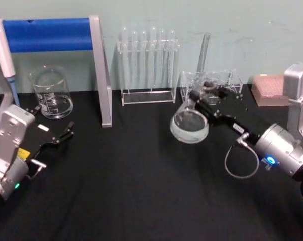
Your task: Grasp the erlenmeyer flask with one hand, shake it three times, then place it back.
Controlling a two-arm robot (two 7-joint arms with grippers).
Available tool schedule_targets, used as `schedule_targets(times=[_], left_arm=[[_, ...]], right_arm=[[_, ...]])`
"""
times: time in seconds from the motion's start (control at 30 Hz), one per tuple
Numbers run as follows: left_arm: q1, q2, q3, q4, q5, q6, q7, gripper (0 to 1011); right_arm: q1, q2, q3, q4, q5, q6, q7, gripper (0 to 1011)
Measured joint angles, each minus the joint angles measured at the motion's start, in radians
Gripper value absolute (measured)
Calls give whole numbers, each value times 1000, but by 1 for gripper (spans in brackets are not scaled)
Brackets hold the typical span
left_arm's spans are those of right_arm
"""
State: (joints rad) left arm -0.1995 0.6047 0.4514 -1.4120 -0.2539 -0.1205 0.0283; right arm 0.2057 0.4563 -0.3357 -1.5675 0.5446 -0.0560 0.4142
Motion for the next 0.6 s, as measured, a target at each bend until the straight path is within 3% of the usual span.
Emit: schedule_targets(times=[0.27, 0.6], left_arm=[[0, 0, 0, 0, 0, 0, 0, 1001], [0, 0, 0, 0, 0, 0, 0, 1001]], right_arm=[[-39, -18, 54, -68, -34, 20, -92, 449], [-55, -42, 86, -81, -62, 33, -113, 449]])
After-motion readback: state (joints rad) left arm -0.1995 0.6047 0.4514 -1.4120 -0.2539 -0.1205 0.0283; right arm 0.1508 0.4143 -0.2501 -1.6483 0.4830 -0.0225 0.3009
